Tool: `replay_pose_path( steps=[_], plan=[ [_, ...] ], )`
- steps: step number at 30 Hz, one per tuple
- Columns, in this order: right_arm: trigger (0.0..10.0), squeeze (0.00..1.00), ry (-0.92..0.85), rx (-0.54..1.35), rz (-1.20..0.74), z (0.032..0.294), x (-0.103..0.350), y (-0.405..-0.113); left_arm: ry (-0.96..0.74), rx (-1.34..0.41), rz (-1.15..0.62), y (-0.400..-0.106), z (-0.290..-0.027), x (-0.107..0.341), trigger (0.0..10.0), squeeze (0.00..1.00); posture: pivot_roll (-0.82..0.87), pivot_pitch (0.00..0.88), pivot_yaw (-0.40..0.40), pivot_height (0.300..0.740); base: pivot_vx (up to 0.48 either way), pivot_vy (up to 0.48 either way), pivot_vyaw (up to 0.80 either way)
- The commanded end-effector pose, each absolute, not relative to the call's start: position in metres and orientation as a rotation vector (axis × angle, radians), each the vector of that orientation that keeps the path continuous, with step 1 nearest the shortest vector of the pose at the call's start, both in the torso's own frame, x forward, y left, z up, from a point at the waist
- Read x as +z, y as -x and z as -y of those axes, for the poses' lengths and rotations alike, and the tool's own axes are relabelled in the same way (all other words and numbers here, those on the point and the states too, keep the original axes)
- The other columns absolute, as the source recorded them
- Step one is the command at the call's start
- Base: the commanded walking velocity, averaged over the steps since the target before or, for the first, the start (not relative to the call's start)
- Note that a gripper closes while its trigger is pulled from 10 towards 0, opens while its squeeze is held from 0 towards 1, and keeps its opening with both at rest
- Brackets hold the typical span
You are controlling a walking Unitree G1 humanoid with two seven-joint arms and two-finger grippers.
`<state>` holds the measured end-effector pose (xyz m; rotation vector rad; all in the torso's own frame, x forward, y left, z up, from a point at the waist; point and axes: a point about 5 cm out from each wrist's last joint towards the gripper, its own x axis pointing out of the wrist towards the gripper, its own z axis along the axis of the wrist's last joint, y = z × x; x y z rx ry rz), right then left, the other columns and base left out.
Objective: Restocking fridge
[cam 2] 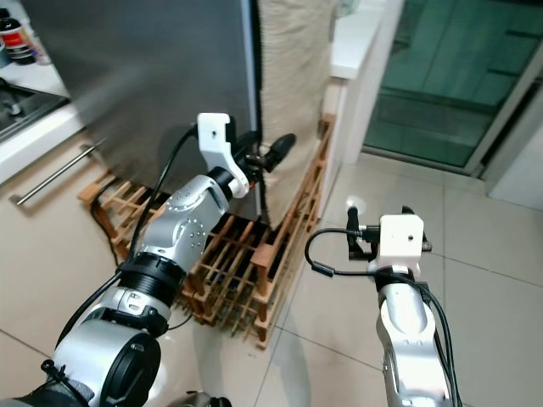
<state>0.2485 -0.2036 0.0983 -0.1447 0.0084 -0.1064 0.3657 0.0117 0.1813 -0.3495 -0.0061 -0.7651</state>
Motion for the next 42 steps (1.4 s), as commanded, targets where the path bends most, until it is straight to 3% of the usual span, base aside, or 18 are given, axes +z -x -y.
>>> replay_pose_path(
  steps=[1, 2, 5, 13, 17, 18, 20, 21, 22, 26, 31, 35, 39, 42],
  plan=[
    [10.0, 0.75, 0.135, -0.109, -0.016, 0.204, 0.098, -0.247, 0.503, -1.250, 0.067, -0.292, 0.131, 0.238, 10.0, 0.00, -0.33, 0.000, 0.061, 0.740, 0.000, 0.000, 0.00],
    [10.0, 0.75, 0.136, -0.109, -0.018, 0.202, 0.097, -0.246, 0.554, -1.428, 0.057, -0.263, 0.156, 0.248, 10.0, 0.00, -0.35, 0.000, 0.068, 0.740, 0.000, 0.000, 0.00],
    [10.0, 0.75, 0.140, -0.111, -0.016, 0.203, 0.098, -0.245, 0.589, -1.536, 0.059, -0.248, 0.163, 0.253, 10.0, 0.00, -0.36, 0.000, 0.076, 0.740, 0.000, 0.000, 0.00],
    [10.0, 0.75, 0.147, -0.109, -0.038, 0.206, 0.095, -0.244, 0.744, -1.567, 0.084, -0.264, 0.136, 0.267, 10.0, 0.00, -0.34, 0.000, 0.050, 0.740, 0.000, 0.000, 0.00],
    [10.0, 0.75, 0.149, -0.114, -0.032, 0.206, 0.097, -0.248, 0.665, -1.310, 0.122, -0.306, 0.079, 0.248, 10.0, 0.00, -0.30, 0.000, 0.045, 0.740, 0.000, 0.000, 0.00],
    [10.0, 0.75, 0.149, -0.114, -0.032, 0.206, 0.097, -0.248, 0.665, -1.310, 0.122, -0.306, 0.079, 0.248, 10.0, 0.00, -0.30, 0.000, 0.045, 0.740, 0.000, 0.000, 0.00],
    [10.0, 0.71, 0.128, -0.128, -0.025, 0.206, 0.099, -0.251, 0.606, -1.111, 0.137, -0.327, 0.035, 0.232, 10.0, 0.00, -0.29, 0.000, 0.046, 0.740, 0.000, 0.000, 0.00],
    [10.0, 0.71, 0.128, -0.128, -0.025, 0.206, 0.099, -0.251, 0.606, -1.111, 0.137, -0.327, 0.035, 0.232, 10.0, 0.00, -0.29, 0.000, 0.046, 0.740, 0.000, 0.000, 0.00],
    [10.0, 0.69, 0.106, -0.138, -0.011, 0.206, 0.103, -0.254, 0.574, -0.973, 0.146, -0.336, -0.006, 0.219, 10.0, 0.00, -0.25, 0.000, 0.045, 0.740, 0.000, 0.000, 0.00],
    [10.0, 0.67, 0.088, -0.131, 0.018, 0.206, 0.112, -0.263, 0.547, -0.706, 0.177, -0.336, -0.092, 0.199, 10.0, 0.00, -0.20, 0.000, 0.039, 0.740, 0.000, 0.000, 0.00],
    [10.0, 0.67, 0.084, -0.088, 0.030, 0.201, 0.116, -0.280, 0.425, -0.511, 0.165, -0.308, -0.168, 0.176, 10.0, 0.00, -0.11, 0.000, 0.005, 0.740, 0.000, 0.000, 0.00],
    [10.0, 0.67, 0.069, -0.015, 0.019, 0.191, 0.115, -0.293, 0.345, -0.433, 0.104, -0.287, -0.190, 0.161, 10.0, 0.00, -0.05, 0.000, -0.034, 0.740, 0.000, 0.000, 0.32],
    [10.0, 0.67, 0.057, 0.017, 0.000, 0.186, 0.113, -0.299, 0.332, -0.346, 0.086, -0.287, -0.186, 0.157, 10.0, 0.00, -0.03, 0.000, -0.050, 0.740, 0.000, 0.000, 0.67],
    [10.0, 0.68, 0.058, 0.060, -0.005, 0.182, 0.114, -0.307, 0.206, -0.173, 0.030, -0.292, -0.171, 0.151, 10.0, 0.00, -0.02, 0.000, -0.066, 0.740, 0.000, 0.000, 0.59]
  ],
)
